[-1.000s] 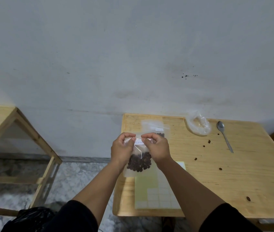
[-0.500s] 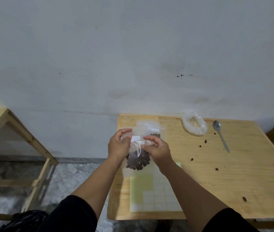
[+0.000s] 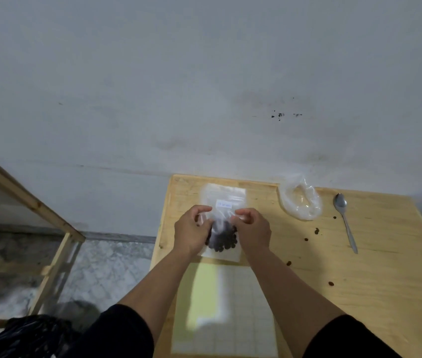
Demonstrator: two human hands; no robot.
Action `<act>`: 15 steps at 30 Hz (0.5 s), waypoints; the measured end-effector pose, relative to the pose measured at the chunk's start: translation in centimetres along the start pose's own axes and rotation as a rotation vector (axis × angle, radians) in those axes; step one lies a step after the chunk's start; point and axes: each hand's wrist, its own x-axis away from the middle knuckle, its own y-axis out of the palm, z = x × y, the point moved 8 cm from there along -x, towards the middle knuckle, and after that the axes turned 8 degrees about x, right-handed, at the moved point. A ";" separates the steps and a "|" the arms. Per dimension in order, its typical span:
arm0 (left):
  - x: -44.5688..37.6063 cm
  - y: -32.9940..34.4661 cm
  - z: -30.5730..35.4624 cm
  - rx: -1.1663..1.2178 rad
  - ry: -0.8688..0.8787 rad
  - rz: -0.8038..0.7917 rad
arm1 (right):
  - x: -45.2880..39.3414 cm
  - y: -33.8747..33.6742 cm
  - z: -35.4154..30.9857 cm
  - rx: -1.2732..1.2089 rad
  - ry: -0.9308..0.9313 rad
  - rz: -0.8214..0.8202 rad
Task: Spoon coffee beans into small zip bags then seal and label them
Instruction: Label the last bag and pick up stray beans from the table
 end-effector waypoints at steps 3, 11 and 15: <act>-1.1 1.1 -0.6 -0.056 -0.003 0.018 | -1.7 0.0 0.8 0.051 0.025 0.000; -2.6 1.8 -1.8 -0.077 -0.044 0.109 | -4.9 1.2 1.8 0.135 0.048 -0.041; -3.0 1.4 -1.6 -0.057 -0.044 0.157 | -5.5 2.1 1.1 0.098 0.020 -0.043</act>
